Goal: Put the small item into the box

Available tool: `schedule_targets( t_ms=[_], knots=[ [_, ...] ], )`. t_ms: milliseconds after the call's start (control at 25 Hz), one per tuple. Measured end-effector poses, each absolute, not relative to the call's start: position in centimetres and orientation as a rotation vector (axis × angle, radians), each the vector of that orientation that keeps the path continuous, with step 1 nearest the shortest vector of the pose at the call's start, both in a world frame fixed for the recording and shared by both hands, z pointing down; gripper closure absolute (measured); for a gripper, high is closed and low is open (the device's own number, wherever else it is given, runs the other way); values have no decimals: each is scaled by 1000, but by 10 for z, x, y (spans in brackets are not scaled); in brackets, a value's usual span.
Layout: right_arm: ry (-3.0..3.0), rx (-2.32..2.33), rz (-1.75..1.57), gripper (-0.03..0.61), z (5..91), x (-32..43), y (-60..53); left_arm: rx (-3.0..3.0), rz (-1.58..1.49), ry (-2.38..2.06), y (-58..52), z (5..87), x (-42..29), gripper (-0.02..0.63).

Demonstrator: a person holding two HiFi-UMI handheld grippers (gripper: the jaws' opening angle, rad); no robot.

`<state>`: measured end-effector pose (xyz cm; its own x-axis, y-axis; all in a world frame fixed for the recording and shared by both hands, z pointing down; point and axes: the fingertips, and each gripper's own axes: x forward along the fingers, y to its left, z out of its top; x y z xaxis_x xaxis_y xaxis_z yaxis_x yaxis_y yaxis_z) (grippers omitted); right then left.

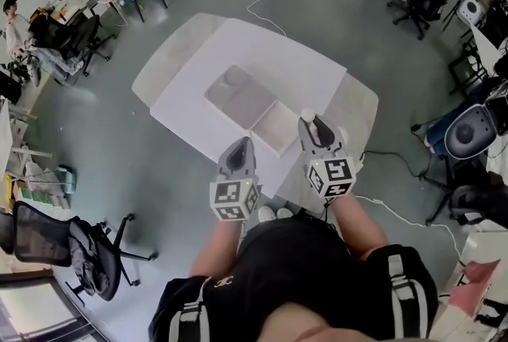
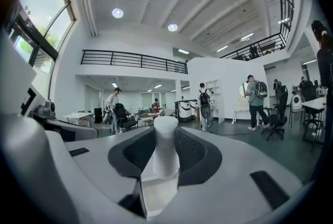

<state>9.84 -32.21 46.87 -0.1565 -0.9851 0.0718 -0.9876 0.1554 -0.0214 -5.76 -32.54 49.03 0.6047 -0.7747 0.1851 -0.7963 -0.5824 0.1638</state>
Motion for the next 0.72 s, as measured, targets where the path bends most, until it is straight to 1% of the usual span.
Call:
schedule_targets(
  t_ms=[440,720],
  knots=[
    [-2340,1800,75,463,506,84,-366,2550,155,-1368,-351,498,-68,609],
    [-2286,1581,100,463,559,74,-384,2513,182,-1419,-360,504,-75,610]
  ],
)
